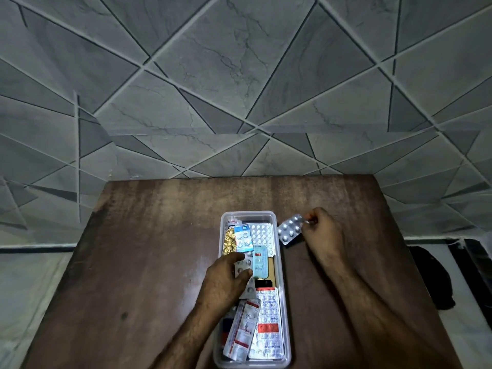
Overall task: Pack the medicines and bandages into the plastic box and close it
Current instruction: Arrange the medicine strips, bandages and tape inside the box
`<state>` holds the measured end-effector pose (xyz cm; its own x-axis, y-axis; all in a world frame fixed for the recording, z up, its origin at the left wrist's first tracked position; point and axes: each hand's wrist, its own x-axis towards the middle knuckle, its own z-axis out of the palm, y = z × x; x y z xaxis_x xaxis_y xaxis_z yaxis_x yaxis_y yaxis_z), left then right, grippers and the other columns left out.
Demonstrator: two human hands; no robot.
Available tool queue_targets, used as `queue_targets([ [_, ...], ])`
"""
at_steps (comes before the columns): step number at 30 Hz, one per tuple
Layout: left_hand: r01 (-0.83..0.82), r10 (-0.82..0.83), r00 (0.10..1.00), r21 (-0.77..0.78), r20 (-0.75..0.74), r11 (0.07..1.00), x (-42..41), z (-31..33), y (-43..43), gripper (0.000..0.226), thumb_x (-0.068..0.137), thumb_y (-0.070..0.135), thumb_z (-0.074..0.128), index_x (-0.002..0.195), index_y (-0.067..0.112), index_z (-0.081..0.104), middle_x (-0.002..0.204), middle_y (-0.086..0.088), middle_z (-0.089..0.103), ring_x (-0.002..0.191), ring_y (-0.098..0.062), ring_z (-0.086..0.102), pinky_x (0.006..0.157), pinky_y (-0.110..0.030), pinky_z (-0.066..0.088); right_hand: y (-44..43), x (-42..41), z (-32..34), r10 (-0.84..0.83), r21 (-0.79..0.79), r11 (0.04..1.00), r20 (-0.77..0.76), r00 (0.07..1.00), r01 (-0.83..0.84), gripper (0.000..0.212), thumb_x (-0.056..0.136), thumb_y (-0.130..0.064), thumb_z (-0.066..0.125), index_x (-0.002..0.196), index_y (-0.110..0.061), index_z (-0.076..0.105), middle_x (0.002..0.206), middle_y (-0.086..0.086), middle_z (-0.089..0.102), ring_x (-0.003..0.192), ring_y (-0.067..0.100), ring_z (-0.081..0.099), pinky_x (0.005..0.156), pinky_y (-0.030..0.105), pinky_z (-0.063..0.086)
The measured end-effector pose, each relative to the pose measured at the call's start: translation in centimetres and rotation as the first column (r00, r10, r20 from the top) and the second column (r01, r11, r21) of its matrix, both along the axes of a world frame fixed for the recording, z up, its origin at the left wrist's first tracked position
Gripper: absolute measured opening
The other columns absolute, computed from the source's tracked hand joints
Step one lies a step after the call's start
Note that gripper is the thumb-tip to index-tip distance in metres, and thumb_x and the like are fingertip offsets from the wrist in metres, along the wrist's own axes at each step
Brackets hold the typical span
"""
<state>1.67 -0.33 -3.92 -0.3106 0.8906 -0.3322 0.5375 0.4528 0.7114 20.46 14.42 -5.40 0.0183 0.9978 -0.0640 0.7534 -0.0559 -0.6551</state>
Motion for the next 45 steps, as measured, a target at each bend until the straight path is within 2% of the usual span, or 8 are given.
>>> queue_targets([
  [4,0.015,-0.015,0.999,0.004,-0.03,1.0,0.0,0.4,-0.8,0.044,0.087,0.032,0.065,0.129,0.02,0.058,0.131,-0.001,0.062,0.115,-0.015,0.06,0.093,-0.024,0.046,-3.5,-0.9,2.8,0.031,0.14,0.99,-0.076,0.997,-0.02,0.011,0.08,-0.009,0.067,0.083,-0.018,0.061,0.09,-0.002,0.064,0.078,0.013,0.061,0.064,0.016,0.046],
  [11,0.056,-0.056,0.997,-0.007,-0.044,0.998,0.2,0.8,-2.1,0.046,0.087,0.031,0.065,0.13,0.017,0.057,0.131,-0.003,0.063,0.116,-0.018,0.061,0.097,-0.033,0.05,-9.3,-1.9,3.7,0.174,0.427,0.897,-0.099,0.98,-0.116,0.008,0.077,0.001,0.063,0.08,-0.005,0.059,0.085,0.006,0.06,0.076,0.02,0.059,0.072,0.03,0.049],
  [16,0.074,-0.075,0.994,-0.016,-0.077,0.997,0.3,1.0,-3.1,0.047,0.086,0.032,0.065,0.13,0.018,0.057,0.129,-0.004,0.063,0.113,-0.018,0.062,0.095,-0.031,0.05,-13.1,-2.1,0.9,0.313,0.376,0.885,-0.042,0.949,-0.276,0.009,0.08,-0.003,0.058,0.087,-0.008,0.056,0.092,0.003,0.058,0.075,0.02,0.059,0.071,0.032,0.05],
  [23,0.114,-0.116,0.988,-0.025,-0.099,0.993,0.6,0.9,-4.5,0.048,0.087,0.03,0.065,0.131,0.016,0.055,0.128,-0.004,0.063,0.11,-0.017,0.063,0.092,-0.027,0.049,-16.6,-0.8,-2.3,0.41,0.227,0.846,0.302,0.861,-0.483,0.02,0.082,-0.023,0.049,0.099,-0.017,0.058,0.109,0.001,0.066,0.092,0.02,0.064,0.083,0.027,0.05],
  [31,0.191,-0.188,0.968,0.005,-0.165,0.982,1.5,0.3,-5.7,0.047,0.089,0.033,0.06,0.133,0.017,0.054,0.132,-0.002,0.061,0.115,-0.016,0.059,0.096,-0.025,0.045,-18.6,-0.2,-2.4,0.408,0.166,0.821,0.498,0.765,-0.546,0.021,0.072,-0.028,0.066,0.093,-0.028,0.063,0.11,-0.006,0.065,0.099,0.018,0.062,0.09,0.033,0.032],
  [35,0.185,-0.177,0.969,0.032,-0.171,0.982,1.2,0.2,-6.0,0.044,0.089,0.028,0.062,0.131,0.017,0.056,0.13,-0.002,0.062,0.113,-0.016,0.06,0.096,-0.025,0.046,-19.2,-0.1,-2.2,0.373,0.191,0.855,0.42,0.827,-0.482,0.016,0.081,-0.034,0.056,0.093,-0.028,0.064,0.112,-0.008,0.064,0.098,0.016,0.061,0.087,0.033,0.04],
  [39,0.142,-0.131,0.979,0.061,-0.159,0.988,0.4,0.2,-6.2,0.04,0.087,0.022,0.062,0.127,0.016,0.06,0.125,-0.004,0.062,0.108,-0.016,0.062,0.09,-0.021,0.045,-18.9,0.3,-1.7,0.257,0.204,0.939,0.127,0.958,-0.279,0.016,0.083,-0.03,0.059,0.097,-0.024,0.064,0.103,-0.006,0.065,0.092,0.013,0.06,0.081,0.029,0.05],
  [45,0.0,0.021,0.99,0.144,-0.14,0.99,-0.4,-0.1,-6.9,0.042,0.084,0.015,0.062,0.125,0.02,0.057,0.125,-0.007,0.051,0.104,-0.022,0.06,0.09,-0.027,0.049,-17.3,0.8,-2.6,-0.103,-0.119,0.989,-0.152,0.983,0.085,0.006,0.087,-0.021,0.06,0.09,-0.026,0.063,0.095,-0.004,0.071,0.084,0.016,0.066,0.076,0.034,0.053],
])
